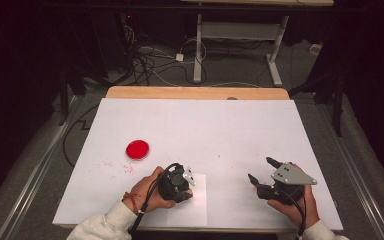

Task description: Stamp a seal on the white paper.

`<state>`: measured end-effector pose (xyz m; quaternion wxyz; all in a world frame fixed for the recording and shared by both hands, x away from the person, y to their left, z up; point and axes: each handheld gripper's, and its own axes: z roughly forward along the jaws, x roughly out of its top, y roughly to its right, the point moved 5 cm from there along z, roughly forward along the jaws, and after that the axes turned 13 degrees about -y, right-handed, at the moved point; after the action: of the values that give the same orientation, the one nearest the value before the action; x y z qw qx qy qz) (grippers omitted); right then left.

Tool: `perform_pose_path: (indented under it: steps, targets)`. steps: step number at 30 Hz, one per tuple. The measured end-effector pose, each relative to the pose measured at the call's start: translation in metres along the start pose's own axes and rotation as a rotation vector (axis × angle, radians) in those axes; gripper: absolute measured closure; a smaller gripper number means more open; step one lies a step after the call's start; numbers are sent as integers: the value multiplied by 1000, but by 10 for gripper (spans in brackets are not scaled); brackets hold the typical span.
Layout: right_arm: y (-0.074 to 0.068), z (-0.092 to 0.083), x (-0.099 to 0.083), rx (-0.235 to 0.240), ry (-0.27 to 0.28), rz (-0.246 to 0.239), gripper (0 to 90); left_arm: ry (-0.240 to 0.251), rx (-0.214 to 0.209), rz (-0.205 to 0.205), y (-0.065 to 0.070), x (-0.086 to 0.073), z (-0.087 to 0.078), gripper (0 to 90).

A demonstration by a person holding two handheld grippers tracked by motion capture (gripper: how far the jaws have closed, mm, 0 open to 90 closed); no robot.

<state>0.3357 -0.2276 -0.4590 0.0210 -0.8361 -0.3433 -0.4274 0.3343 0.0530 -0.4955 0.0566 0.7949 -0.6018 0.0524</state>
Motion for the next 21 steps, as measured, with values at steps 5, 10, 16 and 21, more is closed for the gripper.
perform_pose_path:
  steps: [5, 10, 16, 21]
  targets:
    - [0, 0, 0, 0, 2, 0, 235, -17, 0, 0, 0, 1, 0, 739]
    - [0, 0, 0, 0, 2, -1, 235, -7, -12, -3, -1, 0, 0, 739]
    - [1, 0, 0, 0, 2, 1, 235, -4, -12, -2, -1, 0, 1, 739]
    - [1, -1, 0, 0, 2, 0, 235, -5, -10, 1, -1, 0, 1, 739]
